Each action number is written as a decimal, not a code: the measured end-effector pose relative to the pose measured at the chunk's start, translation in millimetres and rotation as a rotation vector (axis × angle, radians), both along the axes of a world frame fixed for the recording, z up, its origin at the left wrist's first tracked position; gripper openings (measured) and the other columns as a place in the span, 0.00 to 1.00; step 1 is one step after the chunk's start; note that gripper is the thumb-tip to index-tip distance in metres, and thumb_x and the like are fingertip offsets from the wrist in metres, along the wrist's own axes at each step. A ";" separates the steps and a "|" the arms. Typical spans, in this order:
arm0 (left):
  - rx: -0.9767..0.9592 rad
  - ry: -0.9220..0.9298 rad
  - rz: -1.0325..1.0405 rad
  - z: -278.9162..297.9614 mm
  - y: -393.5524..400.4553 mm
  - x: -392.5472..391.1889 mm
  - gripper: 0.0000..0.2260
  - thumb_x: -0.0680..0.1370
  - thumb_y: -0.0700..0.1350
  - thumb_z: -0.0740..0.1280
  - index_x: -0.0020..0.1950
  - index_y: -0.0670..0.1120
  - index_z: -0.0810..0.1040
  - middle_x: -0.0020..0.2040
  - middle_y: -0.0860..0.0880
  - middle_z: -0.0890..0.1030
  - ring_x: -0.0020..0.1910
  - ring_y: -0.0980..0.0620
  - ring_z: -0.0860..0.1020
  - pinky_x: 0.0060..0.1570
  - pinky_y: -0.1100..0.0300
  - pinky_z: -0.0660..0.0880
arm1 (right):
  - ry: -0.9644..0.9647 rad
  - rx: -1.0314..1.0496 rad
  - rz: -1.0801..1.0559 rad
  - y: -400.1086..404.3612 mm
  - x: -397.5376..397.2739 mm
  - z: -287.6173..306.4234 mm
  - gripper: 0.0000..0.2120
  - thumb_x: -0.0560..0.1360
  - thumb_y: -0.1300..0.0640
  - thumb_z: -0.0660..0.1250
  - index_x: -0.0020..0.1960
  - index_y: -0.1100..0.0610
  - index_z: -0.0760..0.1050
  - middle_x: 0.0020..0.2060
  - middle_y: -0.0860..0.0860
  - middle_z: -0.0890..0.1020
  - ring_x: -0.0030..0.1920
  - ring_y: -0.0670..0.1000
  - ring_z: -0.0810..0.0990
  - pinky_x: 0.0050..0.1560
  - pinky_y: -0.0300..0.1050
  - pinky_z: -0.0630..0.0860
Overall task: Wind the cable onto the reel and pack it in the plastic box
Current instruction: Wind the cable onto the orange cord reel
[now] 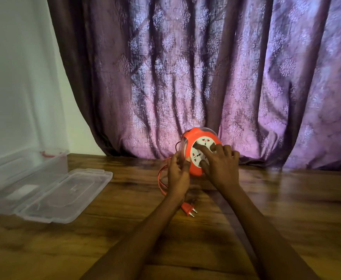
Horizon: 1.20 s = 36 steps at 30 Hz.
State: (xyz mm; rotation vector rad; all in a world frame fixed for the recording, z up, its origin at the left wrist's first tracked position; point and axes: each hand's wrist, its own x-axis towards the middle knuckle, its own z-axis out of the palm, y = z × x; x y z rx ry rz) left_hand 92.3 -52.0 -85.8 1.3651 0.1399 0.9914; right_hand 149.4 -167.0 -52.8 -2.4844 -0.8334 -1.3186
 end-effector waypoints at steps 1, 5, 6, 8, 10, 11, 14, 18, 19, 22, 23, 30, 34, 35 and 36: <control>-0.002 0.005 0.000 -0.1 -1.0 -0.9 0.12 0.79 0.39 0.67 0.58 0.54 0.75 0.57 0.45 0.80 0.56 0.49 0.78 0.62 0.46 0.75 | 0.041 0.029 -0.007 1.3 -1.7 0.0 0.28 0.69 0.47 0.71 0.68 0.36 0.70 0.51 0.53 0.80 0.50 0.60 0.74 0.48 0.53 0.66; 0.046 0.043 0.072 -4.3 -1.6 -0.6 0.13 0.79 0.40 0.68 0.62 0.50 0.75 0.60 0.42 0.80 0.59 0.44 0.78 0.63 0.43 0.74 | 0.285 0.179 0.001 7.7 -6.8 0.6 0.28 0.69 0.40 0.70 0.68 0.35 0.70 0.57 0.54 0.82 0.57 0.61 0.75 0.56 0.55 0.67; 0.055 0.048 0.089 -5.0 -2.7 -0.4 0.14 0.78 0.41 0.69 0.64 0.47 0.76 0.60 0.43 0.80 0.59 0.45 0.79 0.63 0.44 0.74 | 0.357 0.237 0.020 8.7 -7.4 1.5 0.29 0.68 0.39 0.69 0.68 0.35 0.70 0.58 0.53 0.82 0.58 0.62 0.75 0.57 0.54 0.67; 0.078 0.062 0.114 -5.9 -6.7 -1.3 0.17 0.78 0.43 0.70 0.66 0.46 0.76 0.59 0.45 0.80 0.58 0.47 0.79 0.61 0.46 0.76 | 0.520 0.387 0.093 10.3 -9.1 5.1 0.31 0.65 0.37 0.69 0.68 0.34 0.69 0.57 0.51 0.83 0.59 0.62 0.76 0.59 0.54 0.70; 0.093 0.063 0.133 -7.1 -9.8 -1.3 0.17 0.77 0.44 0.71 0.65 0.47 0.76 0.57 0.47 0.81 0.57 0.49 0.80 0.59 0.51 0.76 | 0.673 0.560 0.200 11.1 -10.4 7.2 0.32 0.62 0.38 0.69 0.66 0.35 0.70 0.60 0.50 0.82 0.62 0.60 0.77 0.61 0.55 0.74; 0.086 0.063 0.137 -8.0 -10.8 -1.5 0.17 0.77 0.44 0.71 0.65 0.47 0.77 0.56 0.49 0.82 0.55 0.51 0.80 0.58 0.54 0.76 | 0.739 0.632 0.253 12.0 -11.1 6.9 0.32 0.62 0.39 0.71 0.66 0.36 0.71 0.63 0.49 0.81 0.63 0.58 0.77 0.63 0.56 0.74; 0.080 0.088 0.126 -11.0 -15.6 -3.1 0.18 0.77 0.44 0.71 0.67 0.47 0.75 0.54 0.53 0.81 0.54 0.54 0.80 0.56 0.59 0.76 | 0.895 0.812 0.374 15.8 -8.9 4.8 0.30 0.65 0.49 0.76 0.66 0.43 0.75 0.66 0.51 0.78 0.63 0.57 0.78 0.63 0.59 0.75; 0.125 0.114 0.091 -15.0 -24.3 -3.3 0.19 0.78 0.41 0.69 0.68 0.47 0.72 0.58 0.49 0.81 0.57 0.50 0.80 0.61 0.53 0.76 | 1.157 1.191 0.541 21.5 -1.1 5.2 0.22 0.72 0.60 0.74 0.65 0.57 0.77 0.57 0.58 0.82 0.46 0.53 0.81 0.43 0.45 0.80; 0.140 0.112 0.089 -15.5 -26.1 -3.4 0.19 0.77 0.40 0.68 0.68 0.46 0.71 0.60 0.47 0.81 0.58 0.48 0.80 0.62 0.50 0.75 | 1.211 1.251 0.558 21.3 -2.7 7.5 0.15 0.73 0.59 0.72 0.60 0.58 0.79 0.50 0.59 0.83 0.37 0.51 0.80 0.33 0.39 0.77; 0.235 0.100 0.161 -16.5 -25.8 -4.8 0.20 0.76 0.39 0.69 0.67 0.45 0.71 0.61 0.46 0.78 0.59 0.48 0.77 0.63 0.52 0.73 | 1.299 1.271 0.506 18.1 -5.7 8.7 0.05 0.75 0.55 0.70 0.46 0.57 0.77 0.31 0.56 0.79 0.20 0.45 0.73 0.20 0.32 0.66; 0.268 0.092 0.186 -16.9 -22.7 -4.7 0.19 0.76 0.39 0.69 0.67 0.43 0.72 0.62 0.45 0.77 0.60 0.47 0.76 0.63 0.52 0.72 | 1.323 1.254 0.498 16.5 -6.2 8.2 0.07 0.75 0.53 0.70 0.45 0.57 0.77 0.30 0.56 0.78 0.18 0.45 0.72 0.19 0.31 0.64; 0.065 0.123 0.085 -3.2 9.0 -1.6 0.16 0.78 0.37 0.68 0.66 0.42 0.75 0.60 0.38 0.78 0.58 0.41 0.78 0.60 0.39 0.75 | 1.001 0.755 0.401 11.4 -1.4 8.4 0.24 0.75 0.43 0.70 0.61 0.60 0.76 0.45 0.58 0.86 0.45 0.56 0.86 0.46 0.52 0.81; -0.227 0.115 -0.176 7.3 23.1 -9.9 0.13 0.80 0.39 0.65 0.66 0.44 0.75 0.57 0.42 0.82 0.52 0.40 0.80 0.52 0.36 0.76 | 0.463 0.392 0.214 4.1 -5.8 6.0 0.15 0.75 0.42 0.68 0.58 0.48 0.76 0.50 0.51 0.84 0.52 0.60 0.82 0.48 0.51 0.77; -0.240 0.136 -0.219 9.2 28.3 -11.6 0.14 0.80 0.40 0.65 0.66 0.44 0.74 0.58 0.42 0.82 0.53 0.40 0.81 0.53 0.36 0.77 | 0.339 0.317 0.252 3.0 -6.3 6.8 0.13 0.76 0.47 0.68 0.58 0.49 0.77 0.51 0.52 0.82 0.52 0.60 0.81 0.47 0.51 0.76; -0.236 0.160 -0.250 10.9 33.8 -13.7 0.15 0.80 0.41 0.65 0.67 0.44 0.74 0.58 0.42 0.82 0.54 0.41 0.81 0.53 0.35 0.77 | 0.235 0.213 0.296 1.7 -4.5 6.9 0.12 0.75 0.53 0.69 0.58 0.50 0.77 0.53 0.53 0.79 0.53 0.61 0.79 0.47 0.52 0.75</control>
